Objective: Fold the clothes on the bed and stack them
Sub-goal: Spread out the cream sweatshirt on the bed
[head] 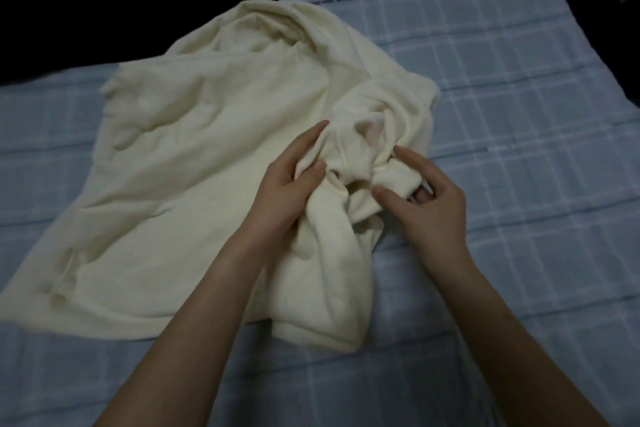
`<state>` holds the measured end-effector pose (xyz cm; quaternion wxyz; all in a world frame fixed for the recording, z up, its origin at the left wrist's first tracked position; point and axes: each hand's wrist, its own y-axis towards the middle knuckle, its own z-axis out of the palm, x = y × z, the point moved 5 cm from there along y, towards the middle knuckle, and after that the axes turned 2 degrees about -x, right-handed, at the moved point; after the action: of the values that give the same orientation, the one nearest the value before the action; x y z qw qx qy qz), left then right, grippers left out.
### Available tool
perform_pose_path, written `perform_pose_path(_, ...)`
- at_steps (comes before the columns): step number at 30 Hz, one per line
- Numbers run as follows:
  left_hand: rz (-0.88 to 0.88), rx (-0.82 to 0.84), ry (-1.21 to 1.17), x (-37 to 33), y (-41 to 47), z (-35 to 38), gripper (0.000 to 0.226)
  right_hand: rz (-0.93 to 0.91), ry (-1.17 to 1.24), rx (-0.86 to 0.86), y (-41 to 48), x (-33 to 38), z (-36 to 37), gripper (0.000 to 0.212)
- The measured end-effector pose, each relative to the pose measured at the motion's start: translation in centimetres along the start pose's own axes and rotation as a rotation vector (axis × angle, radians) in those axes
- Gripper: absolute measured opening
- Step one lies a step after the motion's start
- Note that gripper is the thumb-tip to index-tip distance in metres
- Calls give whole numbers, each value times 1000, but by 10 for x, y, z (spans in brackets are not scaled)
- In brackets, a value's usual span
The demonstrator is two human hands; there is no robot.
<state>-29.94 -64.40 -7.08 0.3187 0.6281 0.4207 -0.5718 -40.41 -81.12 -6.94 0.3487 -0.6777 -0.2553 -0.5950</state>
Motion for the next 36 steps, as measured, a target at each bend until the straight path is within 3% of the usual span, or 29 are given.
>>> perform_pose_path(8, -159, -21, -62, -1, -9, -31, 61, -135, -60, 136, 7, 27, 54, 60)
perform_pose_path(12, -22, 5, 135, -4, -8, -30, 77, -60, 115, 217, 0, 10, 60, 70)
perform_pose_path(15, 54, 87, 241, 1, -7, -23, 77, -91, 97, 80, -11, 2, 55, 74)
perform_pose_path(17, 67, 99, 258, 8, -7, -25, 76, -137, -115, -102, -18, -4, 45, 71)
perform_pose_path(19, 40, 103, 213, 13, -7, -30, 75, -116, -287, -121, -23, -12, 45, 67)
perform_pose_path(24, -30, 130, 112, 18, -11, -38, 76, -81, -232, 91, -31, -19, 63, 77)
perform_pose_path(31, -100, 149, -103, 16, -12, -46, 74, -216, -177, 39, -13, 2, 40, 70)
perform_pose_path(36, -165, 213, -271, -2, -18, -21, 78, -148, -57, 52, 0, 28, -12, 65)
